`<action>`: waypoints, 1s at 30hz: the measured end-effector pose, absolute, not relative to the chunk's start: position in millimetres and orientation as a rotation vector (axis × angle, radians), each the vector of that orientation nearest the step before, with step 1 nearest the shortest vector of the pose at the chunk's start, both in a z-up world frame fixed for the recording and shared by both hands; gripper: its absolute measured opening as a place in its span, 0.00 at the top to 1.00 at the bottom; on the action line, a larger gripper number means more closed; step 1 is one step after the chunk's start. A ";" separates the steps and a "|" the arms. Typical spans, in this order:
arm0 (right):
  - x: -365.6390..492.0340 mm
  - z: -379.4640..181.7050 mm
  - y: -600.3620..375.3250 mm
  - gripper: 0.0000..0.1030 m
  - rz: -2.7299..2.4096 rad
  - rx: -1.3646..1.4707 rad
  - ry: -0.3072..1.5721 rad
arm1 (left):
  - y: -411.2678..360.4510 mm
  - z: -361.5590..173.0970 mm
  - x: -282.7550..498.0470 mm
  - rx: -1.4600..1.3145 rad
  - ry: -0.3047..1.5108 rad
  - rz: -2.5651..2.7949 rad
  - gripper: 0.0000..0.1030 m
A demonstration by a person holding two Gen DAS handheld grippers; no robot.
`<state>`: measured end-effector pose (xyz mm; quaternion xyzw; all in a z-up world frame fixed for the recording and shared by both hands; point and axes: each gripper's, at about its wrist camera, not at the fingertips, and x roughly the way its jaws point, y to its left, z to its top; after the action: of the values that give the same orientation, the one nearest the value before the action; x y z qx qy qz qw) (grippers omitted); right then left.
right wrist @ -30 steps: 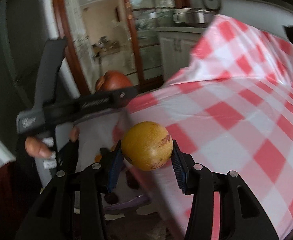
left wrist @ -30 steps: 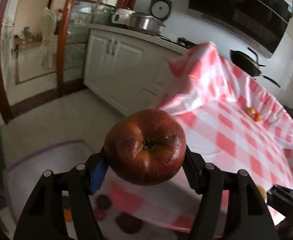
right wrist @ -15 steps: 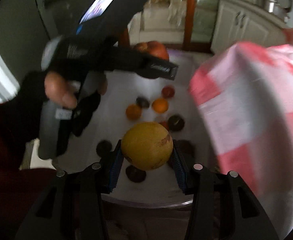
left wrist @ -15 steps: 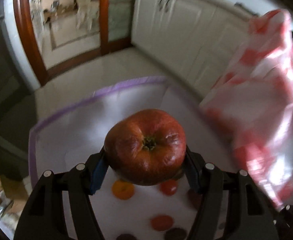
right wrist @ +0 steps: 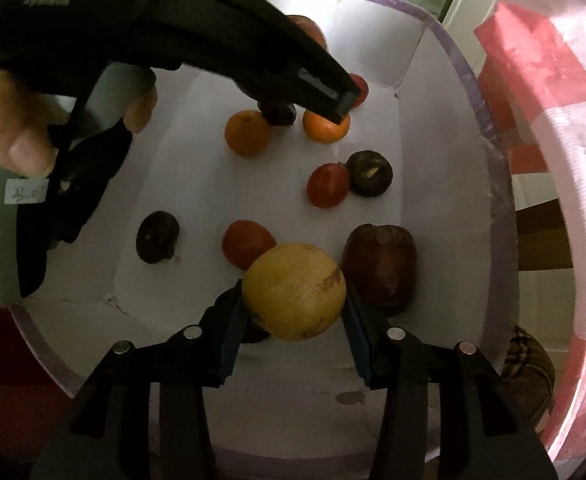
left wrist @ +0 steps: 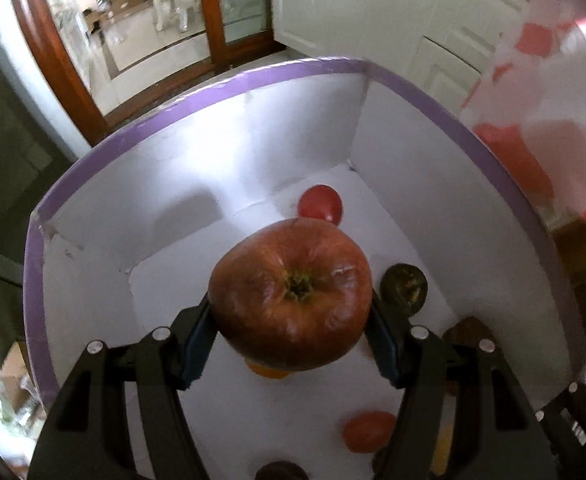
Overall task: Organize fruits
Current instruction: 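Open both tools to drop the apple and pale fruit into the bin, then move both open tools back over the last two fruits on the table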
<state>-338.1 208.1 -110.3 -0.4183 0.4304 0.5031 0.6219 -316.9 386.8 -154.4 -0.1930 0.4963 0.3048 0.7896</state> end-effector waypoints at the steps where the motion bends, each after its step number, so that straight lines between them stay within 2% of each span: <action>1: -337.3 -110.4 207.5 0.55 1.152 -0.958 0.991 | 384.4 -156.6 -314.5 -0.396 1.083 0.652 0.35; 8: -335.5 -103.4 201.3 0.53 1.140 -0.937 0.986 | 382.4 -166.9 -310.0 -0.405 1.138 0.641 0.35; 11: -338.8 -92.3 197.5 0.37 1.169 -0.911 0.948 | 388.9 -172.9 -307.4 -0.426 1.168 0.633 0.35; 16: -344.8 -77.9 190.7 0.27 1.192 -0.899 0.887 | 390.4 -168.9 -307.3 -0.436 1.166 0.623 0.32; 18: -346.4 -71.7 189.3 0.26 1.197 -0.888 0.865 | 386.0 -154.5 -307.6 -0.389 1.135 0.630 0.22; 21: -348.3 -48.9 183.3 0.25 1.224 -0.831 0.809 | 380.0 -128.0 -304.7 -0.285 1.058 0.684 0.15; 22: -348.8 -40.1 180.0 0.24 1.238 -0.804 0.791 | 378.4 -115.6 -303.7 -0.243 1.021 0.707 0.09; 26: -348.6 6.2 162.3 0.19 1.301 -0.663 0.697 | 378.2 -76.7 -302.5 -0.163 0.903 0.829 0.07; 30: -341.5 60.7 132.3 0.16 1.314 -0.495 0.609 | 374.2 -30.0 -308.4 -0.217 0.718 0.915 0.04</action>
<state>-341.5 132.3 60.7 -0.2240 0.2758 0.5946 0.7212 -308.4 374.2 -30.0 -0.1023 0.3385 0.4314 0.8300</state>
